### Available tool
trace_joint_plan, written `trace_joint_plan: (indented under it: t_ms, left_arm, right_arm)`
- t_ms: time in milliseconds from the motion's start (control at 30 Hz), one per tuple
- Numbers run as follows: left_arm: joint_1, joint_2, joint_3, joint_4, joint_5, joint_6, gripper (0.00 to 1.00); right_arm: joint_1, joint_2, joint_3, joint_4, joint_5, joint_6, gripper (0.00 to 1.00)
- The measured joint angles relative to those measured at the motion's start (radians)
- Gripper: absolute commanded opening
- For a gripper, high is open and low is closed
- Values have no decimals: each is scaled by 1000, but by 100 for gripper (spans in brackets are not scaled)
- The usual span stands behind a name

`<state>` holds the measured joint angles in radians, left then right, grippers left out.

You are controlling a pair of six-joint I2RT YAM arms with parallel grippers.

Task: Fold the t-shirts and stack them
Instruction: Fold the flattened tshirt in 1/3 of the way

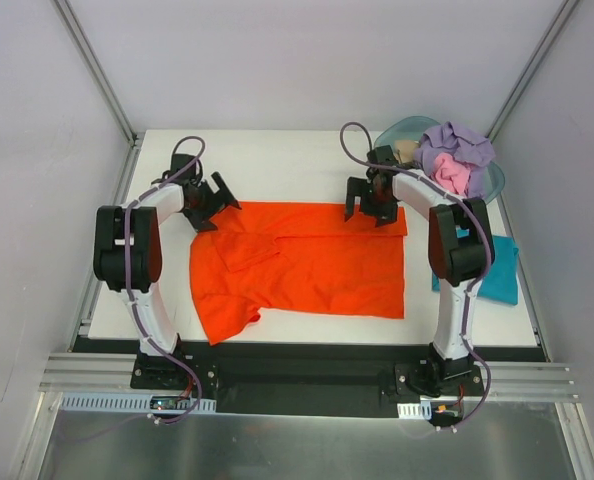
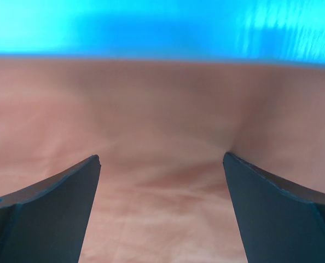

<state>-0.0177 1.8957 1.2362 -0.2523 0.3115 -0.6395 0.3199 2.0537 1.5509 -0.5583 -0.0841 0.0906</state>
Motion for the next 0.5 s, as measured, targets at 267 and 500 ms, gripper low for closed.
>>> trace_joint_plan:
  t_ms: [267,500]
  left_arm:
    - [34,124,177,-27,6,27,99]
    - [43,201,315,-63,-1,64,99]
  right_arm:
    - [-48,151,212,-41,-29,-20,100]
    - [-54,219,340,-51,-56,-77,100]
